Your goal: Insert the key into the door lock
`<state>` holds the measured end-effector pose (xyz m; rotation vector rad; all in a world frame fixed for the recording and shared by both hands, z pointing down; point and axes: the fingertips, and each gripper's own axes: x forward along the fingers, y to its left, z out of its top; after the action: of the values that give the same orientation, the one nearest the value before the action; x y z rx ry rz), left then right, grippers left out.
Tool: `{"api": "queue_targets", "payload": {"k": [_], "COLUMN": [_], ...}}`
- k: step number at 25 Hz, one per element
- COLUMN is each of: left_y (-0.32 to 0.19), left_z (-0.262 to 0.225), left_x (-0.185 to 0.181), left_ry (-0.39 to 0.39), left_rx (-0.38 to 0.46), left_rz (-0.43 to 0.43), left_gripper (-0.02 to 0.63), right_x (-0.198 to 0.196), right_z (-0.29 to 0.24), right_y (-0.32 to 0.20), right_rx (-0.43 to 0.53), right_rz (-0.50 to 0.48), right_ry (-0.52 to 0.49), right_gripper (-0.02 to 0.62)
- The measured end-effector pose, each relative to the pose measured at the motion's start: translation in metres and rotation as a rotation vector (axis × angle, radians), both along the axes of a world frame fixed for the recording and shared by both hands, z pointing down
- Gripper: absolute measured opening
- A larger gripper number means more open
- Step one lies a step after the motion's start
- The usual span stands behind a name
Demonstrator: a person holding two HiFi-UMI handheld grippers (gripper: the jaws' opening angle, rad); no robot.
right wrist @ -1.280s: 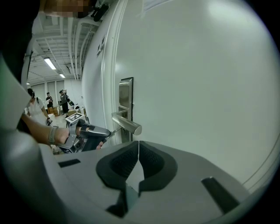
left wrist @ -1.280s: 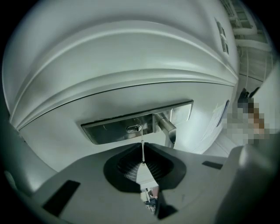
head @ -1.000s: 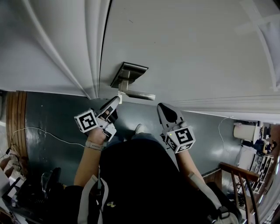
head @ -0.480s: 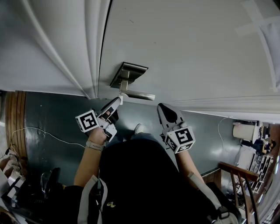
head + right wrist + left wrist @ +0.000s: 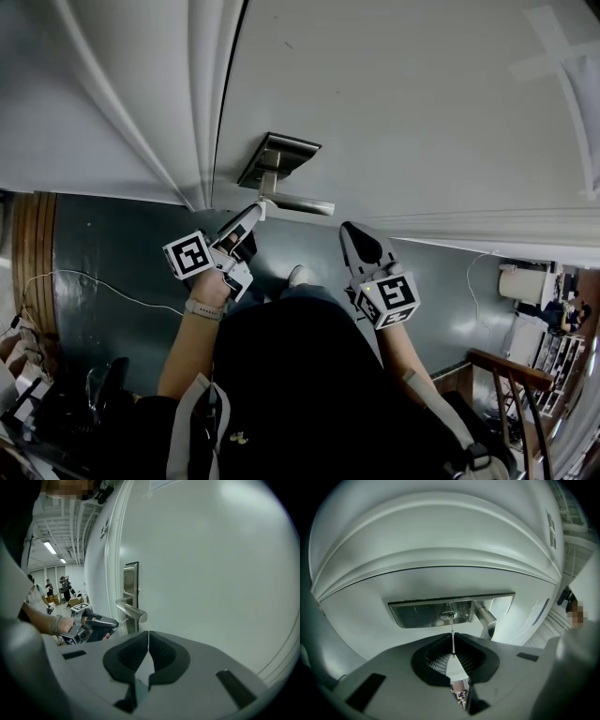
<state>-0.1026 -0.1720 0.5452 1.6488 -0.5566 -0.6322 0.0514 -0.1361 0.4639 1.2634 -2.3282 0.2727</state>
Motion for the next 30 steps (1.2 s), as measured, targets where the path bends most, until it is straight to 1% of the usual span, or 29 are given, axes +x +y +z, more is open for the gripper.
{"api": "queue_targets", "payload": {"k": [3,7,10,14,17,20,23,30], "left_y": [0.000,-0.002,-0.003,-0.004,-0.004,-0.004,-0.004,-0.018], "left_z": [0.000,-0.001,-0.002,-0.002,-0.002,-0.002,-0.003,-0.005], "left_x": [0.001,0.002,0.001,-0.001,0.000,-0.001,-0.001,-0.005], "left_ry": [-0.010,0.003,0.003,-0.020,-0.017,-0.033,-0.023,-0.043], "left_rx": [-0.001,-0.039,-0.039,-0.051,-0.063,-0.066,-0.078,-0.072], "left_rz": [0.004,-0.003,-0.010,-0.006,-0.003,-0.005,-0.002,-0.004], "left_gripper": [0.025,0.025,0.025,0.025,0.025,0.025,0.025,0.025], "right_x": [-0.001,-0.001,-0.002,-0.001,-0.001,-0.001,-0.001,-0.001], "right_z": [0.000,0.000,0.000,0.000,0.000,0.000,-0.001,-0.001], "right_y": [0.000,-0.001,-0.001,-0.002,-0.002,-0.001,-0.001,0.002], "right_rx": [0.000,0.003,0.004,0.003,0.003,0.003,0.004,0.003], "right_rz": [-0.002,-0.001,-0.001,0.001,0.002,0.002,0.004,0.005], "right_ry": [-0.001,-0.004,-0.006,-0.008,-0.010,-0.011,-0.013,-0.015], "right_gripper": [0.017,0.017,0.017,0.017,0.017,0.017,0.017,0.017]}}
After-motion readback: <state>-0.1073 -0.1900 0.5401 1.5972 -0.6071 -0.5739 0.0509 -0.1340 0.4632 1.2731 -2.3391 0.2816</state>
